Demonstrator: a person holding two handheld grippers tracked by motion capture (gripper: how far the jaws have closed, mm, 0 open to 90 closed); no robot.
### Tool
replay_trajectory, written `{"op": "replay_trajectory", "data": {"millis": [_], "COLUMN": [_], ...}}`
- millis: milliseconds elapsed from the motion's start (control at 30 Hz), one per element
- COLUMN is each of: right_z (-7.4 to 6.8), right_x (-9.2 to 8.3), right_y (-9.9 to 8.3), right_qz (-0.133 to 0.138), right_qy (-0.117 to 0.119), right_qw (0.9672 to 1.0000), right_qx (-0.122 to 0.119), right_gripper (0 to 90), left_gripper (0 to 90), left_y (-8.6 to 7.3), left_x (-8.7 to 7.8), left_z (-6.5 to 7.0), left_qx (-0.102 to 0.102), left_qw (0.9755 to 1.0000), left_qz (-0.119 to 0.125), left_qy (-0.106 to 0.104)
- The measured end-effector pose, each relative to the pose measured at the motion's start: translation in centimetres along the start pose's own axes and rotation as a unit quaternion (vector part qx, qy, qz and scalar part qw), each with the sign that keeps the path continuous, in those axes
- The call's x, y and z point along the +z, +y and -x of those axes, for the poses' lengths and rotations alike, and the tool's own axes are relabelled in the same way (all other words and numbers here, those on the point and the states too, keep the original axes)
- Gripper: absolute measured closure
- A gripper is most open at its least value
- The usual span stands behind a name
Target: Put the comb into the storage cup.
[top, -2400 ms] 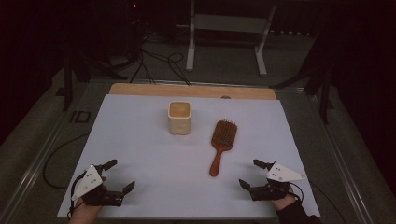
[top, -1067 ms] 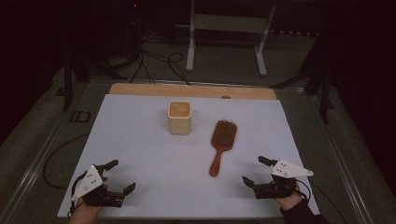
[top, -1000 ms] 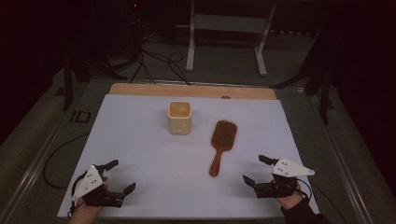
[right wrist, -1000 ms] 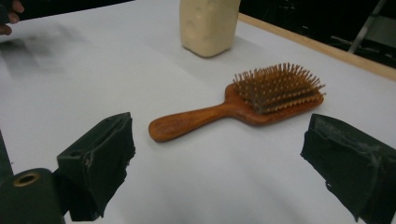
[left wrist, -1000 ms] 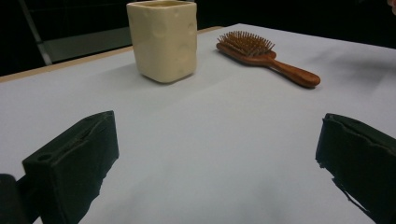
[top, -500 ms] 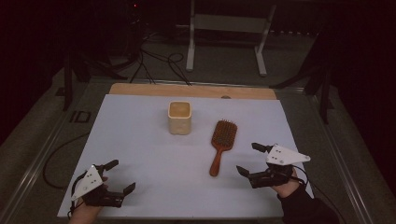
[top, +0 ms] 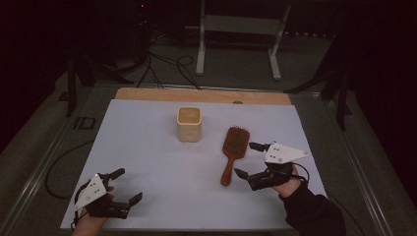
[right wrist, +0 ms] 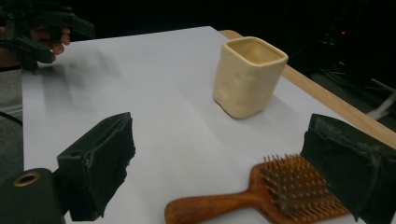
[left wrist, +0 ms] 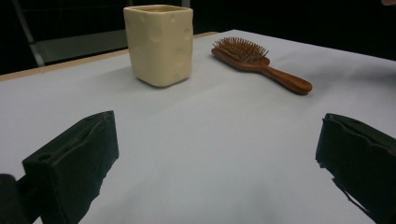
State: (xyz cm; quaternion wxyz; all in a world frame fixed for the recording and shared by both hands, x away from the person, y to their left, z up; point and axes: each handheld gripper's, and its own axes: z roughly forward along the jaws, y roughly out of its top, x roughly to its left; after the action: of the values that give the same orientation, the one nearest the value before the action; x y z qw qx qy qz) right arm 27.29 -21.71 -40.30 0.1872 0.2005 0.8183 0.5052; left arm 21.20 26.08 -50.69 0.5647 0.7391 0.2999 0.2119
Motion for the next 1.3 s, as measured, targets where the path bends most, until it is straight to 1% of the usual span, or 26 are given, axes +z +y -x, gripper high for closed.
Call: {"op": "replay_trajectory", "data": {"millis": [100, 167, 200, 233, 267, 333, 367, 400, 433, 533, 567, 600, 767, 833, 933, 1000, 1067, 1133, 1200, 1233, 1300], "right_z": [0.0, -0.1, -0.1, -0.1, -0.1, -0.2, -0.2, -0.3, -0.3, -0.7, -0.8, -0.8, -1.2, -1.2, -1.5, -1.5, -1.5, -1.4, -1.3, -1.3, -1.1], "right_x": [0.5, 1.3, 1.6, 1.6, 2.2, 2.7, 2.7, 3.2, 3.2, 4.1, 4.4, 4.4, 5.9, 6.4, 7.1, 7.3, 7.8, 8.2, 8.7, 8.7, 9.1], "right_y": [0.3, 0.6, 0.7, 0.7, 0.8, 0.9, 0.9, 0.9, 0.9, 0.7, 0.7, 0.7, 0.0, -0.3, -0.7, -0.8, -1.1, -1.4, -1.9, -1.9, -2.4], "right_qz": [0.001, -0.002, -0.001, -0.001, -0.004, -0.004, -0.004, -0.006, -0.006, -0.013, -0.014, -0.014, -0.023, -0.029, -0.039, -0.040, -0.045, -0.051, -0.060, -0.060, -0.070], "right_qy": [0.007, 0.011, 0.014, 0.014, 0.020, 0.027, 0.027, 0.030, 0.030, 0.038, 0.042, 0.042, 0.060, 0.074, 0.084, 0.089, 0.095, 0.098, 0.104, 0.104, 0.107], "right_qw": [1.0000, 0.9999, 0.9999, 0.9999, 0.9998, 0.9996, 0.9996, 0.9995, 0.9995, 0.9991, 0.9990, 0.9990, 0.9978, 0.9968, 0.9957, 0.9952, 0.9945, 0.9939, 0.9927, 0.9927, 0.9917], "right_qx": [-0.003, -0.008, -0.008, -0.008, -0.008, -0.008, -0.008, -0.008, -0.008, -0.012, -0.010, -0.010, -0.012, -0.009, -0.003, -0.007, -0.004, -0.005, 0.005, 0.005, 0.008], "right_gripper": [8.7, 8.7, 8.7, 8.7, 8.7, 8.7, 8.7, 8.7, 8.7, 8.7, 8.7, 8.7, 9.0, 9.0, 9.0, 9.0, 9.1, 11.7, 13.8, 13.8, 16.2], "left_gripper": [0.0, 0.0, 0.0, 0.0, 0.0, 0.0, 0.0, 0.0, 0.0, 0.0, 0.0, 0.0, 0.0, 0.0, 0.0, 0.0, 0.0, 0.0, 0.0, 0.0, 0.0], "left_y": [0.0, 0.0, 0.1, 0.1, 0.0, 0.0, 0.0, 0.0, 0.0, 0.0, 0.1, 0.1, 0.0, 0.0, 0.0, 0.0, 0.0, 0.0, 0.0, 0.0, 0.0], "left_x": [0.0, 0.0, 0.0, 0.0, 0.0, 0.0, 0.0, 0.0, 0.0, 0.0, 0.0, 0.0, 0.0, 0.0, 0.0, 0.0, 0.0, 0.0, 0.0, 0.0, 0.0], "left_z": [0.0, 0.0, 0.0, 0.0, 0.0, 0.0, 0.0, 0.0, 0.0, 0.0, 0.0, 0.0, 0.1, 0.0, 0.0, 0.0, 0.1, 0.0, 0.0, 0.0, 0.0], "left_qx": [0.000, 0.001, -0.001, -0.001, 0.000, 0.000, 0.000, -0.001, -0.001, 0.001, 0.001, 0.002, 0.004, 0.004, 0.003, 0.003, 0.004, 0.004, 0.004, 0.004, 0.002], "left_qw": [1.0000, 1.0000, 1.0000, 1.0000, 1.0000, 1.0000, 1.0000, 1.0000, 1.0000, 1.0000, 1.0000, 1.0000, 1.0000, 1.0000, 1.0000, 1.0000, 1.0000, 1.0000, 1.0000, 1.0000, 1.0000], "left_qz": [-0.001, 0.000, 0.002, 0.002, 0.001, 0.001, 0.001, 0.001, 0.001, 0.000, 0.001, 0.000, 0.000, -0.001, 0.000, 0.000, -0.002, 0.000, -0.001, -0.001, 0.000], "left_qy": [0.001, -0.002, -0.002, -0.002, -0.002, -0.002, -0.002, -0.002, -0.002, -0.002, -0.002, -0.002, -0.002, -0.002, -0.002, -0.002, -0.002, -0.002, -0.002, -0.002, -0.002]}}
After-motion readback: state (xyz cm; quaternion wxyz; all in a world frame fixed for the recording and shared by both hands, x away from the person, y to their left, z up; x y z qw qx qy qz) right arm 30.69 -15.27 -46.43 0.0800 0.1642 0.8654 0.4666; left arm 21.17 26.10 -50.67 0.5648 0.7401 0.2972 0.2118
